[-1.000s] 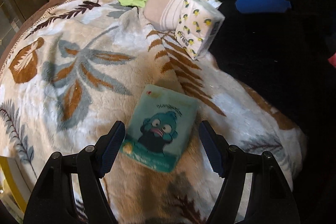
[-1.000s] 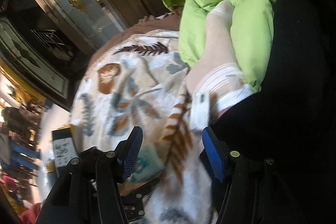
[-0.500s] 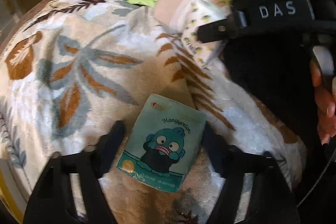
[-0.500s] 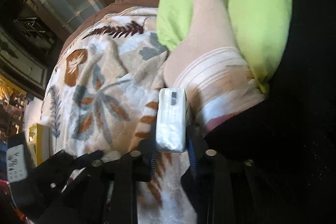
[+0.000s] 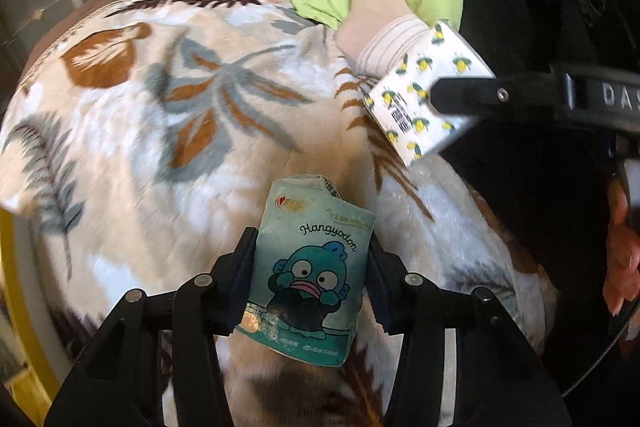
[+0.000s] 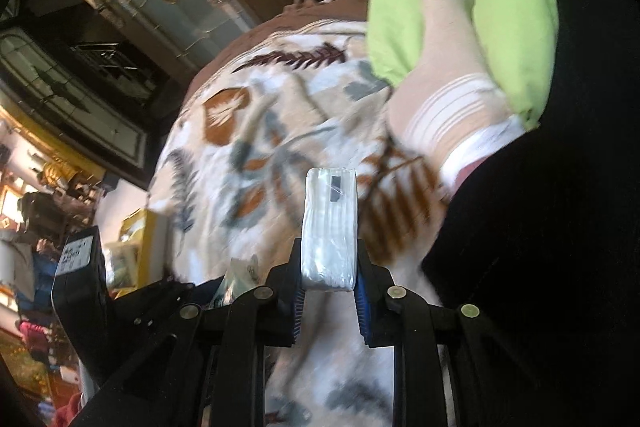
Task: Organize soft objects
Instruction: 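Carry the Hangyodon packet and white box into the box and open both tools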
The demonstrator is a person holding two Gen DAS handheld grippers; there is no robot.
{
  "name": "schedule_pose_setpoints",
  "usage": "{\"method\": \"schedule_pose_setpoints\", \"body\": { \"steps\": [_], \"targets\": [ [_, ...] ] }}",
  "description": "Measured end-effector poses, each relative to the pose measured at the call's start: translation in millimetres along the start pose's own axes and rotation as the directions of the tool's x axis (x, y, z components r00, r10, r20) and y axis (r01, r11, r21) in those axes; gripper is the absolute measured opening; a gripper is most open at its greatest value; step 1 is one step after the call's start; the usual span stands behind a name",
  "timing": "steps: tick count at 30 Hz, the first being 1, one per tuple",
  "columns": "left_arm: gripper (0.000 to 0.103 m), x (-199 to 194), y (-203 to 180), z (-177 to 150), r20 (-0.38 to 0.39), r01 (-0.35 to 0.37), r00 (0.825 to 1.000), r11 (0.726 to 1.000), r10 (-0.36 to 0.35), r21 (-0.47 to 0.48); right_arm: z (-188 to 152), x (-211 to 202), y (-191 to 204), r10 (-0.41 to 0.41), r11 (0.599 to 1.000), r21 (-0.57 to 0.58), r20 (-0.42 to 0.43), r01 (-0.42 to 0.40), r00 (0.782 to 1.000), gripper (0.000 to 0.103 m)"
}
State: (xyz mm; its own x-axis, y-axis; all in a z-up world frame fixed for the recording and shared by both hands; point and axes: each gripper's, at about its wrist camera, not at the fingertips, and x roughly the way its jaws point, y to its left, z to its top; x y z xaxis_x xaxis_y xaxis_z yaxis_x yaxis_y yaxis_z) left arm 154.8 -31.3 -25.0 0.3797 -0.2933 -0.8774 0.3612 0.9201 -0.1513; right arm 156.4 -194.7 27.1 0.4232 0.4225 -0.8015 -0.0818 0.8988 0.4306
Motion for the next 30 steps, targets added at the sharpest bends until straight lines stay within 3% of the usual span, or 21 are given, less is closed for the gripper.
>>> {"method": "schedule_pose_setpoints", "body": {
  "steps": [7, 14, 22, 30],
  "targets": [
    [0.048, -43.7, 17.2, -37.0, 0.037, -0.068, 0.997, 0.995, 0.071, -0.077, -19.8, 2.1, 43.3, 0.086, 0.994, -0.06, -0.036, -0.088, 0.996, 0.022],
    [0.048, -95.6, 50.9, -68.5, 0.07, -0.161, 0.982, 0.971, 0.176, -0.177, -30.4, 14.7, 131.3, 0.167, 0.962, -0.206, -0.084, -0.181, 0.982, 0.022],
    [0.048, -159.8, 107.0, -101.7, 0.091, -0.286, 0.942, 0.917, 0.322, -0.279, -45.7, 31.1, 234.5, 0.221, 0.892, -0.369, -0.148, -0.261, 0.964, 0.022],
    [0.049, -201.6, 170.9, -119.3, 0.069, -0.425, 0.875, 0.828, 0.48, -0.366, -63.8, 53.3, 319.3, 0.141, 0.805, -0.562, -0.134, -0.193, 0.981, 0.022]
  ]
}}
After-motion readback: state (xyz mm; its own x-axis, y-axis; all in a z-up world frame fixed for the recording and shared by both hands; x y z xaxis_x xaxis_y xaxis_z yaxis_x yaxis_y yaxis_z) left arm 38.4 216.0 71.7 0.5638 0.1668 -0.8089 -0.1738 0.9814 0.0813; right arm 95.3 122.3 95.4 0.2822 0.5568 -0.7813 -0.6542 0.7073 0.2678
